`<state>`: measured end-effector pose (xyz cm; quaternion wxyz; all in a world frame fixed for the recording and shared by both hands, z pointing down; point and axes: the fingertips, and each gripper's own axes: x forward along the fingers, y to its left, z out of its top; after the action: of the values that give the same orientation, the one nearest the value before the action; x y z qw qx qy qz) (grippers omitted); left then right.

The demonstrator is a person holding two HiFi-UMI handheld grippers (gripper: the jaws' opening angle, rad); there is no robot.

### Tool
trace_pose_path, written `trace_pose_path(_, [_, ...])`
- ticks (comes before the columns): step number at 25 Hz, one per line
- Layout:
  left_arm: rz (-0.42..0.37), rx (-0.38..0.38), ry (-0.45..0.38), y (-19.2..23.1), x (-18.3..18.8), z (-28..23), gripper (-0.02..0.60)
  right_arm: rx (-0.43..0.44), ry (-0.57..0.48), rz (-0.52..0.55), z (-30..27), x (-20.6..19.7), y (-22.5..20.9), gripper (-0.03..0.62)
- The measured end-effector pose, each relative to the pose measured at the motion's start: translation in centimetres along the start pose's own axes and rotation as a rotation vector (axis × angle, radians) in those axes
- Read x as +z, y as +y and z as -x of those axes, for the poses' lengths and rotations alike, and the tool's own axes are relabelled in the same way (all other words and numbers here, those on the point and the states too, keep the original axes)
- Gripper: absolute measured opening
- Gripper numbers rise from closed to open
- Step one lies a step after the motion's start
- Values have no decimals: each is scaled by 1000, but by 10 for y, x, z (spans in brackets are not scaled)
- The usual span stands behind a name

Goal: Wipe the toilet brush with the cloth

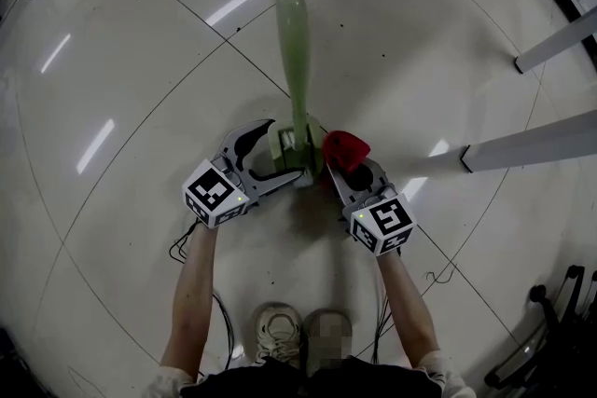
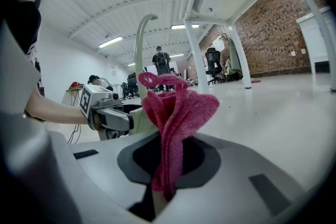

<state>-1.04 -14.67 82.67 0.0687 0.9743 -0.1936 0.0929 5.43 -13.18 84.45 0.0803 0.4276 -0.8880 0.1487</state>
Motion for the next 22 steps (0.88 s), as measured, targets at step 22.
trace_pose_path(22, [55,153,-107,-43,15,72,405,-99,-10,51,-43,36,-43,32])
